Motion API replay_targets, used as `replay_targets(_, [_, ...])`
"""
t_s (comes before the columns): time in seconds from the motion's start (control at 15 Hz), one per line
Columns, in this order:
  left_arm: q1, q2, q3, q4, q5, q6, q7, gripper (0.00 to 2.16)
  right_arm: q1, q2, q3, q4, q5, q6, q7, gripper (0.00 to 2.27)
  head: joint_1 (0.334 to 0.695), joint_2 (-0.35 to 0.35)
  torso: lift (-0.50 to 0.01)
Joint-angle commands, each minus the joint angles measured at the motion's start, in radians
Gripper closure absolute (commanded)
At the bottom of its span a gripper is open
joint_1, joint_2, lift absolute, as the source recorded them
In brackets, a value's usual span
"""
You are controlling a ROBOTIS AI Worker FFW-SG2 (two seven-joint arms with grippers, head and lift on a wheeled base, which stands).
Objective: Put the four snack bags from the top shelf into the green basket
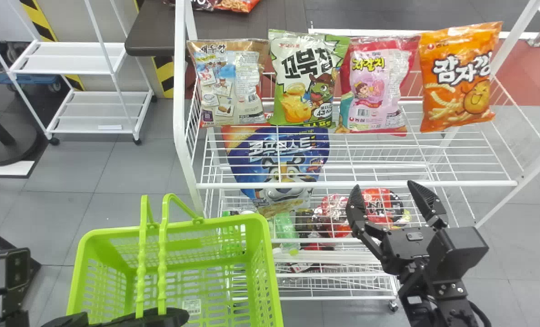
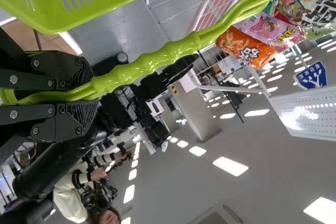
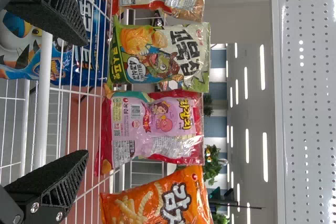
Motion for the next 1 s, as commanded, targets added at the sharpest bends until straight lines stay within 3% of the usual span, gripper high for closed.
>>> replay_targets(0.0, [0.0,0.005,0.001,0.003,0.005,0.0,-0.01,2.15,-0.005,0.0,0.011,0.005,0.003,0.0,0.0,0.07,0.695,0.018,0.0])
replay_targets(0.6, [0.004,0.02,-0.002,0.033,0.021,-0.025,-0.01,2.15,-0.053,0.001,0.054,0.048,0.011,0.0,-0.006,0.07,0.695,0.069,0.0])
replay_targets(0.93, [0.002,0.03,-0.018,0.063,0.024,-0.046,-0.01,2.15,-0.254,0.003,0.136,0.214,0.011,0.012,-0.016,0.08,0.695,0.1,0.0])
